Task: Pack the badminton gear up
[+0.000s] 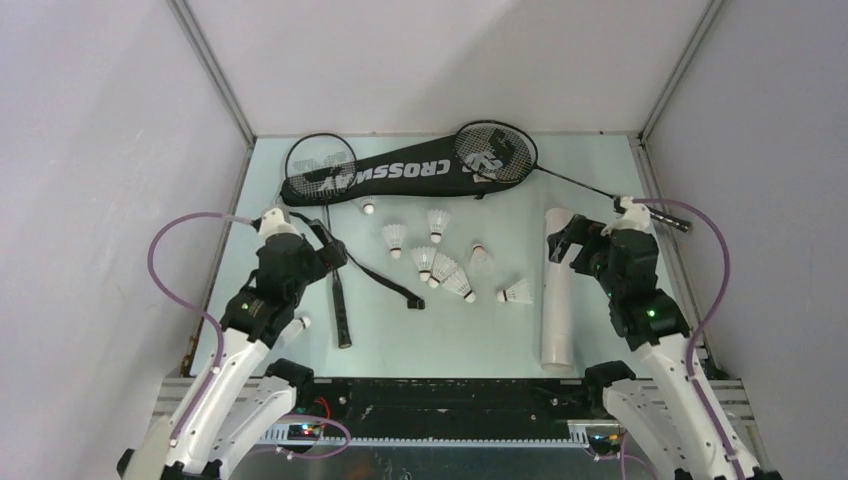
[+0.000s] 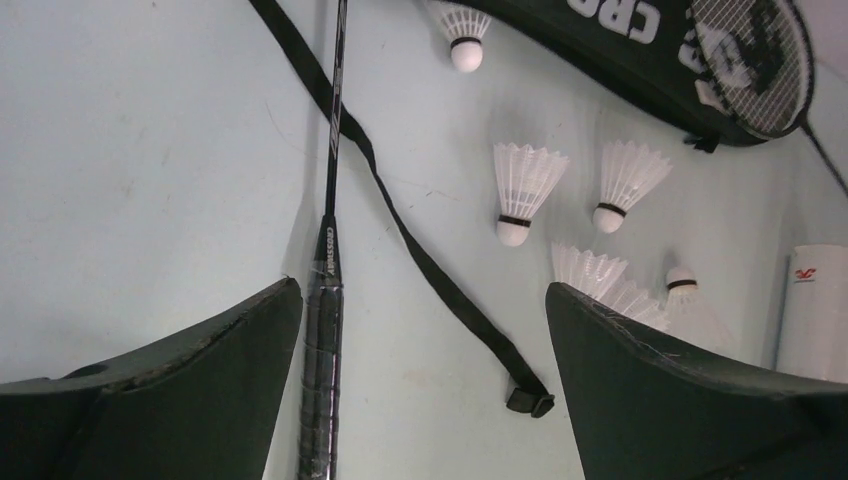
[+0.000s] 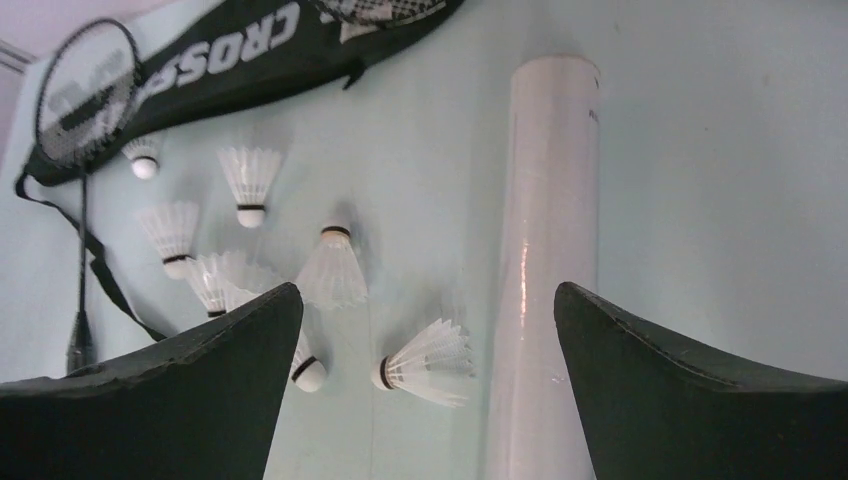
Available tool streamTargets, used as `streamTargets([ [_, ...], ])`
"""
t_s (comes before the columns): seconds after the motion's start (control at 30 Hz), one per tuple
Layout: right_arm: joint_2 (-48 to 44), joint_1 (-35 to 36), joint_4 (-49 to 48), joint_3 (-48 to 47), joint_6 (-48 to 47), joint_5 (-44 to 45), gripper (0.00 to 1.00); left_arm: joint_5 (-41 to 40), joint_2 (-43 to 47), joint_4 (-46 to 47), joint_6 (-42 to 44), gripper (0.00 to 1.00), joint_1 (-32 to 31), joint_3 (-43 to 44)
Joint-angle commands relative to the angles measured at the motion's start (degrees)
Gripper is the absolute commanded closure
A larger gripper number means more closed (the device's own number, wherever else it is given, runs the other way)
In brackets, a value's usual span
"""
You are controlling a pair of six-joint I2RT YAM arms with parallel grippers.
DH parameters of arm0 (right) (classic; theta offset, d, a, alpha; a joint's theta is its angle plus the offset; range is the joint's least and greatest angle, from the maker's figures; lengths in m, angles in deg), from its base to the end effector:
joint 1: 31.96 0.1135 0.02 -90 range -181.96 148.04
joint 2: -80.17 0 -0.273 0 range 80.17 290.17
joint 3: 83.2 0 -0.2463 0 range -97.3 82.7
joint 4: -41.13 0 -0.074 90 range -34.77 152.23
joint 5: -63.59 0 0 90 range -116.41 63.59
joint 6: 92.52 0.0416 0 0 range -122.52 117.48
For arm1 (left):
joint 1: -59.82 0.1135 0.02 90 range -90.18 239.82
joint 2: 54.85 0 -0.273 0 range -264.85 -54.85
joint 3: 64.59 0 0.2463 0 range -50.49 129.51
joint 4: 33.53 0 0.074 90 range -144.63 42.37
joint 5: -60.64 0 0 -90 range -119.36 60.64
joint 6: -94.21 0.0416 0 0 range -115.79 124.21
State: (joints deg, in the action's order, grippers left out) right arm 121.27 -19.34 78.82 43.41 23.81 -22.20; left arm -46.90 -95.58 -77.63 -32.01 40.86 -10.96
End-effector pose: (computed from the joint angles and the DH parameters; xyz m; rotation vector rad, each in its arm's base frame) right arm 0.1561 0.0318 0.2959 0.2892 2.0105 0.3576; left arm 0.1463 -0.0370 0.2877 -0.4932 2.0391 -0.2597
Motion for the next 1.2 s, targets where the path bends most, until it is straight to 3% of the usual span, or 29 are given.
streamTargets([
  [0.0,-4.7,0.2,0.2,-0.5,0.0,1.2,0.01,-0.9,3.6,1.8,-1.4,0.02,-0.5,0.0],
  [0.2,-6.4,-0.2,-0.7,3.0,0.6,6.2,0.01,-0.4,8.5,2.6,-2.7,0.02,-0.6,-3.1],
  [0.33,-2.3,-0.5,-0.1,3.7,1.7,7.4,0.01,-0.3,9.7,1.2,-2.0,0.02,-0.6,-3.3],
  [0.57,11.1,0.9,1.0,3.5,5.4,9.6,0.01,1.3,7.6,3.4,-1.0,0.02,-0.6,-5.3],
  [0.93,34.9,2.2,-7.7,0.5,9.6,14.5,0.01,2.8,3.1,6.2,-0.1,0.02,-0.6,-6.5],
  [1.07,43.2,2.7,-9.7,-2.7,10.9,15.6,0.11,2.7,3.0,6.1,0.0,0.02,-0.6,-6.3],
  [1.17,43.8,3.8,-10.1,-3.9,11.8,18.8,0.21,2.6,3.2,5.4,-0.1,0.02,-0.6,-6.2],
])
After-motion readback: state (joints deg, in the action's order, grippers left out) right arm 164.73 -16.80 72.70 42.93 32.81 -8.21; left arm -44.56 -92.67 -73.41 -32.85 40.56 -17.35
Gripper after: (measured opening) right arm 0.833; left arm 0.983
